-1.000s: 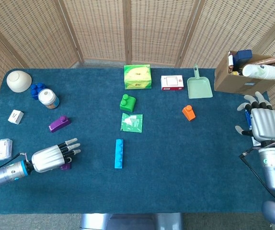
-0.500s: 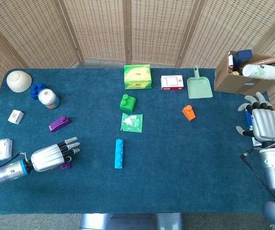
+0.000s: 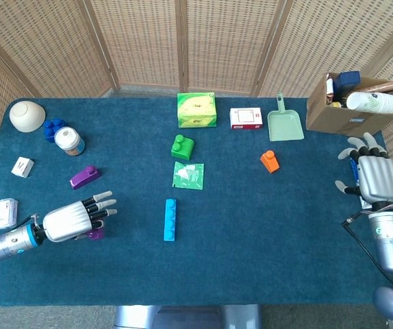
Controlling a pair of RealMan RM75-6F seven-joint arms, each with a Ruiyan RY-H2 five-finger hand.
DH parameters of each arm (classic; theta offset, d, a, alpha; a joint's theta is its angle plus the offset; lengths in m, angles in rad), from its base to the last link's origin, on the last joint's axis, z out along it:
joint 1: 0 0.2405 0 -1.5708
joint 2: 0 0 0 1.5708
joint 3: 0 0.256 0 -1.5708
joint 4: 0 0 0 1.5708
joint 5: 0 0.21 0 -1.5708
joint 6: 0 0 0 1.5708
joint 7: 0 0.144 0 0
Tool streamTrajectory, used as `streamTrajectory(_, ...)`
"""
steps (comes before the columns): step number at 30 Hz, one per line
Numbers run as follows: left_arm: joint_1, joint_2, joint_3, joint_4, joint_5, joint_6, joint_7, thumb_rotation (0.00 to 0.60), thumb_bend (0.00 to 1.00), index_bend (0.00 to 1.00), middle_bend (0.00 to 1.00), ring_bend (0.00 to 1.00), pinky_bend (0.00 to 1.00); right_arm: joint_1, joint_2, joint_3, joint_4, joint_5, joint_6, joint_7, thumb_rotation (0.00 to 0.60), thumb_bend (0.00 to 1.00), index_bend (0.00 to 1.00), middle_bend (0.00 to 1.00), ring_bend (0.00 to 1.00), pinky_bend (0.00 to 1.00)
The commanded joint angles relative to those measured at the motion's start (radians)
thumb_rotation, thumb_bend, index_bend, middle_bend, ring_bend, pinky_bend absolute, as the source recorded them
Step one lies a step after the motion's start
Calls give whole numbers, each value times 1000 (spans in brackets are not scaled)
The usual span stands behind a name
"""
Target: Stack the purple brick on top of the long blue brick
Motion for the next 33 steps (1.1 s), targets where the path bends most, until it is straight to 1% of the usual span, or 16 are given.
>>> streamTrajectory(1,-69,87,-1,-152,23,-23,41,600,323,579,257,109,0,-3,-4,-1,8,-3,0,10,600,162,383,195,37,204)
streamTrajectory(9,-151,189,-9,-387,42,-124,115,600,323,581,257,108,0,-14,-5,-2,17,-9,4,31,600,162,380,194,28,205)
streamTrajectory(15,-235,263,-16,-559,62,-252,149,600,323,582,257,109,0,-23,-7,-9,28,-32,9,51,600,161,376,188,10,197)
streamTrajectory(18,-265,285,-24,-623,63,-305,163,600,323,588,259,108,0,-26,-11,-14,34,-42,11,55,600,161,375,187,7,194)
streamTrajectory(24,-309,304,-46,-689,67,-378,191,600,323,595,262,108,0,-32,-12,-14,43,-51,13,74,600,162,370,186,6,194)
streamTrajectory(33,-364,274,-80,-711,64,-471,192,600,325,594,263,108,0,-51,2,-13,54,-61,21,112,600,161,366,186,4,194)
